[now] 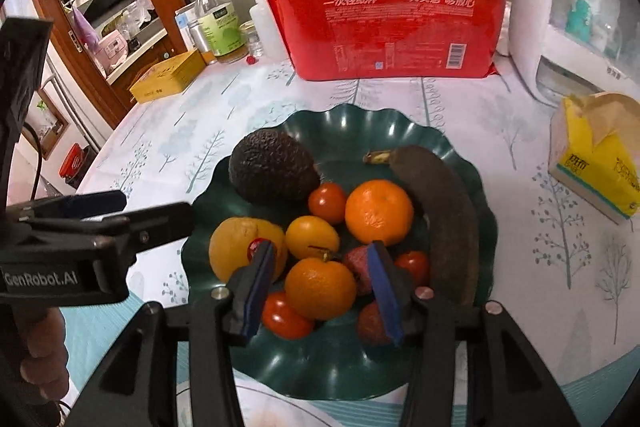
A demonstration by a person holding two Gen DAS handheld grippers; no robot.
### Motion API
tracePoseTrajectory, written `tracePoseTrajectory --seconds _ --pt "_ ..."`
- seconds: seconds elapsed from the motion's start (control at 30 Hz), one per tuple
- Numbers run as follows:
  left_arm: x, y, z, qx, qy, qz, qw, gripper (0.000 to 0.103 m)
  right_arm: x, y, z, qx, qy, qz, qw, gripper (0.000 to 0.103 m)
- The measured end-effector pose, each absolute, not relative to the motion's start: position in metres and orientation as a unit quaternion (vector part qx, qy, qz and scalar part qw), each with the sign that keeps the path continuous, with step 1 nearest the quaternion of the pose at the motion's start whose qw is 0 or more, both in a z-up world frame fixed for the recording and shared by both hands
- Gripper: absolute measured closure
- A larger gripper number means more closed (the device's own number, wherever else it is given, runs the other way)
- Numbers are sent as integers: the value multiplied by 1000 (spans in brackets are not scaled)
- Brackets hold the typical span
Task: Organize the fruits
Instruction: 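Lower the mandarin onto the green plate and open the right tool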
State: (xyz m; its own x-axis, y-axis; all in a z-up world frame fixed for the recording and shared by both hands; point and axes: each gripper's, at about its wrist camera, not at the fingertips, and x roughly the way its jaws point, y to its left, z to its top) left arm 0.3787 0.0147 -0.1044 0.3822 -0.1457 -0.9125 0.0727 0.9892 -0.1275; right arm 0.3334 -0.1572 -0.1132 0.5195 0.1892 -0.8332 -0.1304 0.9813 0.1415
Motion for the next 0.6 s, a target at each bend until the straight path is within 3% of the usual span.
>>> tracePoseTrajectory --seconds 0.6 --pt "353 5 -97 -8 550 -73 832 4 325 -170 -105 42 483 55 873 55"
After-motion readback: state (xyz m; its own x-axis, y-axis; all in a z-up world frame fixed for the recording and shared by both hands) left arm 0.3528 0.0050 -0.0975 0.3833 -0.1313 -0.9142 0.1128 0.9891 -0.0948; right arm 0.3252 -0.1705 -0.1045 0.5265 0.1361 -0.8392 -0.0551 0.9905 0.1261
